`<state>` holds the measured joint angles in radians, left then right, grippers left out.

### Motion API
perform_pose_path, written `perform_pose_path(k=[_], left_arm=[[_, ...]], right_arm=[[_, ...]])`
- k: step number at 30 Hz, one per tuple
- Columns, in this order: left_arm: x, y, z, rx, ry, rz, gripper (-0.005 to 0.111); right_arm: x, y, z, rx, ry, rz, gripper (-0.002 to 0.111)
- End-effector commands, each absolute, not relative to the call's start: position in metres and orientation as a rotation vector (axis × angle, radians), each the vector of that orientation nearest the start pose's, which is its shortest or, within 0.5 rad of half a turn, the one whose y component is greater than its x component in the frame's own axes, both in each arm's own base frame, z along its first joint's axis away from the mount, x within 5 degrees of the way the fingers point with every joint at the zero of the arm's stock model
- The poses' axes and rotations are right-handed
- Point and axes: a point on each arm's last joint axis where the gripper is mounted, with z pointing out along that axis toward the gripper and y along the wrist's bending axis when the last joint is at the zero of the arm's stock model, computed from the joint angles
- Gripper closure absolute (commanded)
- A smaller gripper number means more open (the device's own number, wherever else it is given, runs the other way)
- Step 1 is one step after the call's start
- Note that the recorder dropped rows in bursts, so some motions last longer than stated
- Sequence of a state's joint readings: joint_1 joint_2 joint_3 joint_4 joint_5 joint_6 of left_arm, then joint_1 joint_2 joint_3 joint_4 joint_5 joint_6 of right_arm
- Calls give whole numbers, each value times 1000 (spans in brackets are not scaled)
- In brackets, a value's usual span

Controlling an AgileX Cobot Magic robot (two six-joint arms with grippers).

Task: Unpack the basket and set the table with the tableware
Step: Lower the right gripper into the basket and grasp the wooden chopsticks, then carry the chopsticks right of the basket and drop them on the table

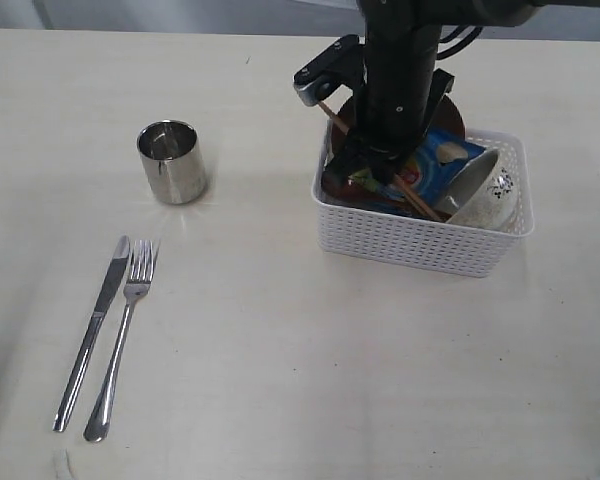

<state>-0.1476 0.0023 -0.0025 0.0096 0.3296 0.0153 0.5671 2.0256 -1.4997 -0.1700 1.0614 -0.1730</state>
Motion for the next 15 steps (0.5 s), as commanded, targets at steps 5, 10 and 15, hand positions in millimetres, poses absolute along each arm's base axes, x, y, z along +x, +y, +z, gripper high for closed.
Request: perform_pose_path(k=[5,10,15], left_arm=[[53,-8,184,153,1799,-95,107],[53,-8,184,153,1799,-95,107],[53,-8,184,153,1799,-95,107]], right_arm=[[339,197,223,-1156,2716,-179,109],[328,190,266,-1103,2619,-150,109],[318,145,325,-778,2540,-499,109]])
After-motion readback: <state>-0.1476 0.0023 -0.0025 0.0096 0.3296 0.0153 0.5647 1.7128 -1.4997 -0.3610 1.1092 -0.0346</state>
